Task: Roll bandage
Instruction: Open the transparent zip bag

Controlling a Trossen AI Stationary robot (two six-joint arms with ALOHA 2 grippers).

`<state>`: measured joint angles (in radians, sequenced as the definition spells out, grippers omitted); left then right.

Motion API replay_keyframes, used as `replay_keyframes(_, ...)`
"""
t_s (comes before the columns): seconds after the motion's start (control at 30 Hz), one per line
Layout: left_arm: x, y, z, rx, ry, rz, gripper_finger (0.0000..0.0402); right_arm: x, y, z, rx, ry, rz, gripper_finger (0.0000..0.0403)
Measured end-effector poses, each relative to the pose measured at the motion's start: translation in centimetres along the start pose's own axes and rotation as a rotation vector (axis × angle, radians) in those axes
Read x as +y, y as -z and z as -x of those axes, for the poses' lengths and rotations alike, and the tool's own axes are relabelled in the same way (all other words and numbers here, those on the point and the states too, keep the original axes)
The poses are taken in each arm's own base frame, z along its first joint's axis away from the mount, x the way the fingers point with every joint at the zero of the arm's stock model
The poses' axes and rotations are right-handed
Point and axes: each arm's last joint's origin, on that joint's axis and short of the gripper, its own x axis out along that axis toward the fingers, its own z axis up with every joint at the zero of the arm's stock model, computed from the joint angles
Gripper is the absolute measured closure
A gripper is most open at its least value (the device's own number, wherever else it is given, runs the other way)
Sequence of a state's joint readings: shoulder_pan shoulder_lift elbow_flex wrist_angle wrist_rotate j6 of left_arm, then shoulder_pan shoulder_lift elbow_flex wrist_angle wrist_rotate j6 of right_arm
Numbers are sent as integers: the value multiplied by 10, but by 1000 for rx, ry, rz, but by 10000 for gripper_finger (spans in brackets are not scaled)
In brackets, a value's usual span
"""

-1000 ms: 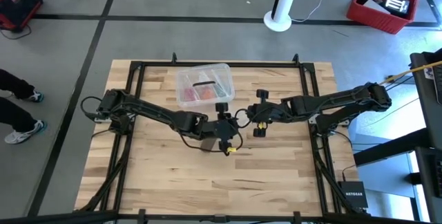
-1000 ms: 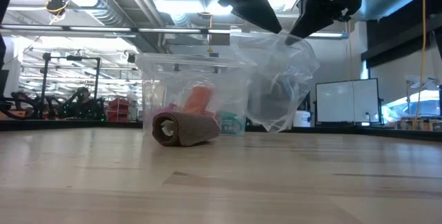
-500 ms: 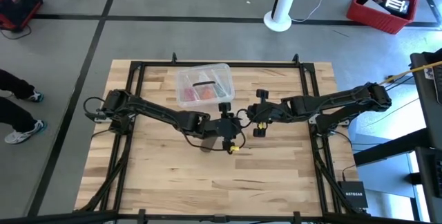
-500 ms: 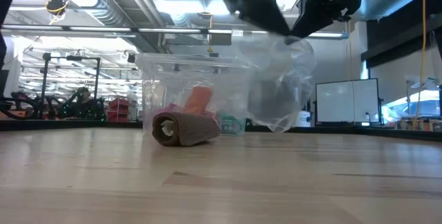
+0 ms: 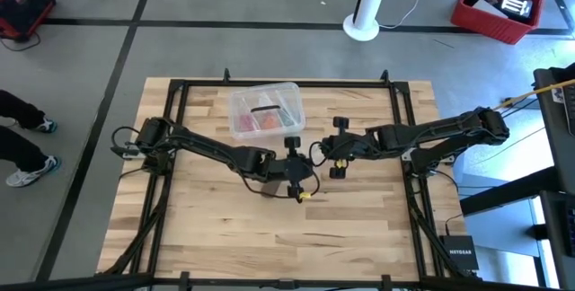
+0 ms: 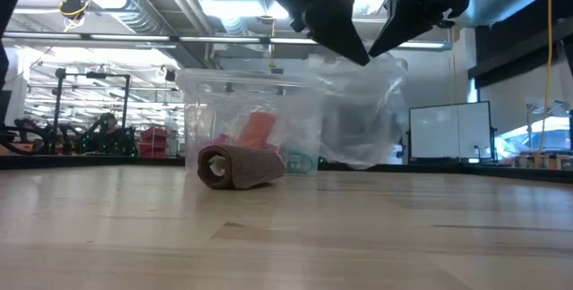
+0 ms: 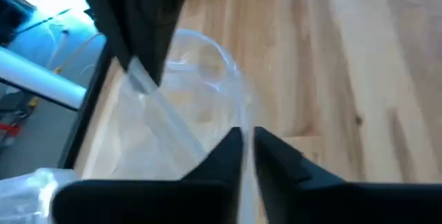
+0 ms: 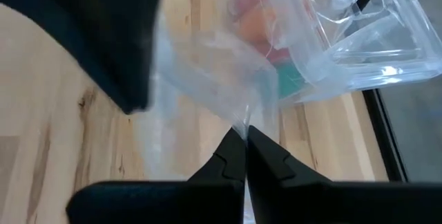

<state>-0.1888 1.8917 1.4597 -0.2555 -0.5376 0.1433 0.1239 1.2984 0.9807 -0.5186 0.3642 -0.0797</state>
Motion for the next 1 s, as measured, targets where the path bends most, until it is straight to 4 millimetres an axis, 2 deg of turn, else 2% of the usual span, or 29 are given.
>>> replay_keyframes(0.07, -4, -2, 3, -16, 53, 5, 393, 0, 0, 0, 3, 7, 3, 398)
replay_keyframes(0.27, -17, -8, 18, -62, 252, 59, 398, 0, 0, 0, 0, 20, 7, 398)
replay_keyframes(0.4, -26, -7, 23, -55, 277, 49, 397, -1, 0, 0, -1, 21, 6, 398)
replay_keyframes(0.77, -28, -6, 29, -29, 217, 33, 396, 0, 0, 0, -1, 11, -8, 398)
replay_keyframes(0.87, -21, -11, 38, -59, 208, 48, 388, 0, 0, 0, -1, 10, -9, 398)
replay_keyframes(1.0, -5, -20, 46, -115, 92, 109, 373, 0, 0, 0, -2, 10, -9, 398)
